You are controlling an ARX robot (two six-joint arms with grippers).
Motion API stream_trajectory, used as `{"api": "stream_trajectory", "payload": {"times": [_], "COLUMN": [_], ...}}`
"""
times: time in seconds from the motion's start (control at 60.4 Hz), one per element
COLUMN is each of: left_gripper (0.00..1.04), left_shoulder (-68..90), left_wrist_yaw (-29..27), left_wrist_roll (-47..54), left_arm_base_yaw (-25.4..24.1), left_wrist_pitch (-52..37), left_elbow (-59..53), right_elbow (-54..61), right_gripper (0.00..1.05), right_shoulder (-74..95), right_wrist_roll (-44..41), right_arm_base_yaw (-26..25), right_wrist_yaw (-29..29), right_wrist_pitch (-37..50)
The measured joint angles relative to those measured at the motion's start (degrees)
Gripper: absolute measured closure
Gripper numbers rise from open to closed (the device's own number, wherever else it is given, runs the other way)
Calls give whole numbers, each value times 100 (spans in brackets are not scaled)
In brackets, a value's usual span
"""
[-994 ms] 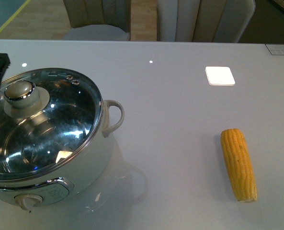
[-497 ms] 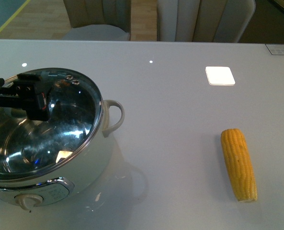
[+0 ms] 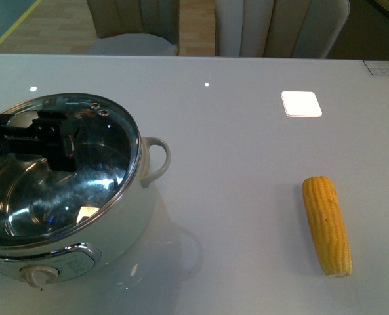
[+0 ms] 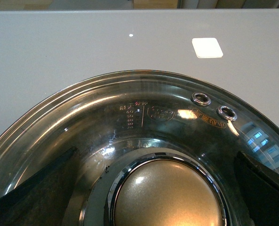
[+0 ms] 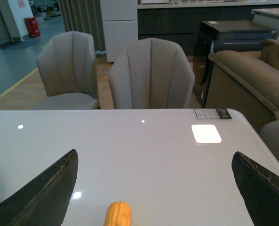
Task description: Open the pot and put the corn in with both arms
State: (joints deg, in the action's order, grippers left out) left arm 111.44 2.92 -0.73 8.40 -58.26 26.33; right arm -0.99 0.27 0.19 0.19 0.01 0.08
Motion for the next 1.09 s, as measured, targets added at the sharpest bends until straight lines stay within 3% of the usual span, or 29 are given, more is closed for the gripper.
{"api": "stream_trajectory", "payload": {"times": [0.166, 0.381, 0.679, 1.093], "left_gripper": [28, 61, 62, 62], "left_shoulder": [0, -15, -107, -1023], "left_wrist_yaw": [-22, -57, -105, -205], "left_wrist_roll": [52, 103, 155, 131], "left_arm_base_yaw": [9, 28, 28, -197], "left_wrist_pitch": [74, 122, 227, 1093], "left_elbow": [37, 87, 98, 417], "right_elbow": [0, 0, 0, 0], "right_gripper": [9, 9, 9, 9], "right_shoulder": [0, 0, 0, 0], "right_wrist_roll": [0, 0, 0, 0], "right_arm_base_yaw": [0, 0, 0, 0], "right_wrist_yaw": [0, 0, 0, 0], "right_wrist_pitch": [0, 0, 0, 0]}}
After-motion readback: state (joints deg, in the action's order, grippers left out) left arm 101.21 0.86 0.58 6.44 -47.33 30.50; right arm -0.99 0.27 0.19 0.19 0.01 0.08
